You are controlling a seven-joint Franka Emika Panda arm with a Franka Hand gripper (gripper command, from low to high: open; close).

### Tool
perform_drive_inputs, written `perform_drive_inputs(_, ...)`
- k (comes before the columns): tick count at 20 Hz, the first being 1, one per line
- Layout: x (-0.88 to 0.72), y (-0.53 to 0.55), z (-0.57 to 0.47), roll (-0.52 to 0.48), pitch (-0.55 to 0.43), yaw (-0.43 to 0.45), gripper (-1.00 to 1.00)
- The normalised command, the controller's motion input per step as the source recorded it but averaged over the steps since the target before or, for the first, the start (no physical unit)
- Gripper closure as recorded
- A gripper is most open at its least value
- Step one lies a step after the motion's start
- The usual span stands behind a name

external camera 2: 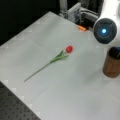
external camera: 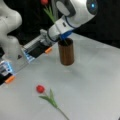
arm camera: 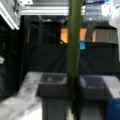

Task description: Flower insertion into a vase

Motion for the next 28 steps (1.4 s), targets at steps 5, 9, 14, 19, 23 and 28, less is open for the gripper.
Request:
perform_drive_inputs(5,0.36,-0.04,-0.26,-0.181,0.027,0.065,1.0)
perform_drive_inputs(9,0.31,-0.06,-0.22,-0.117,0.008,0.059,-1.0)
perform_drive_inputs(14,0.28,-0.02,-0.04,-0.089,0.022,0.018,-1.0)
perform_drive_inputs(19,0.26,-0.03,0.12,-0.116,0.054,0.043,-1.0)
perform_drive_inputs(23,0.25,-0.09,0.13,-0.189,0.039,0.082,-1.0)
perform_drive_inputs(28,0.18,-0.11,0.08,-0.197,-0.049,0.111,-1.0)
